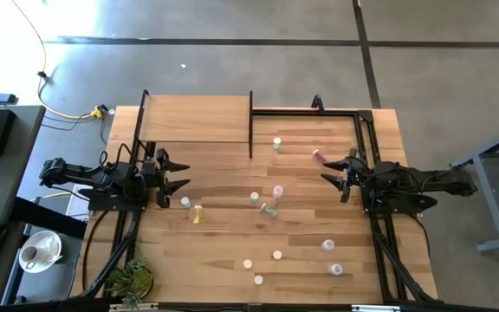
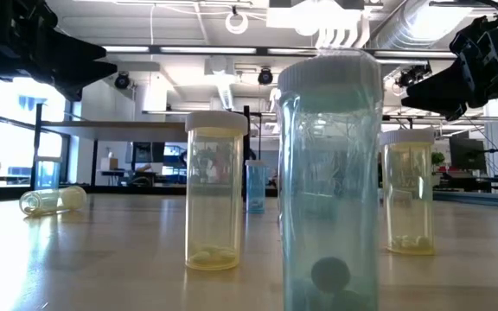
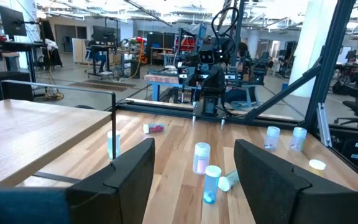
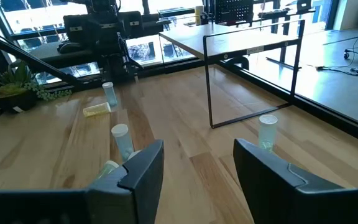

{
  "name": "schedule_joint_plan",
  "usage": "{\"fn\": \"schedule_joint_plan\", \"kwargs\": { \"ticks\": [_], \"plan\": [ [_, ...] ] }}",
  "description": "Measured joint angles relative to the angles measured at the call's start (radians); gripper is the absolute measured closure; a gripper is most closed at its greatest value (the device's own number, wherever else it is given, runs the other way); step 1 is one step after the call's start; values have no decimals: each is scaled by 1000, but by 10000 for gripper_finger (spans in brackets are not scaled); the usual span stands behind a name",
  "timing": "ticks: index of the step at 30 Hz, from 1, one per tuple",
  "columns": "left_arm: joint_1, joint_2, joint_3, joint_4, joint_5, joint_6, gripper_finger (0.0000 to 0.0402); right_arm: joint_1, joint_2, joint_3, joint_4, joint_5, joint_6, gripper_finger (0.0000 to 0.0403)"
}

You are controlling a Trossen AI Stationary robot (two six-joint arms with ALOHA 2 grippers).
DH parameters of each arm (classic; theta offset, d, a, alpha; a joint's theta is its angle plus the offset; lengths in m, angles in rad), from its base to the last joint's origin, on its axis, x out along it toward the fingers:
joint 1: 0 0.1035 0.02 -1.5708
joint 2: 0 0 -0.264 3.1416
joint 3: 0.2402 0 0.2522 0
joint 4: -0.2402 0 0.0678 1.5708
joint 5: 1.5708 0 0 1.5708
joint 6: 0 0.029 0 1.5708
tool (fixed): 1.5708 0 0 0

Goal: Pick and place medicine bottles onto shelf by color
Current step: Put the bottom left blue pill bottle on the shelf

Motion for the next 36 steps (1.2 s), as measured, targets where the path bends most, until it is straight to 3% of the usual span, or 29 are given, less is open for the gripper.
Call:
{"fn": "schedule_joint_plan", "kwargs": {
  "ticks": [36],
  "plan": [
    [0,0,0,9,8,0,190,0,0,0,0,0,0,218]
  ]
}}
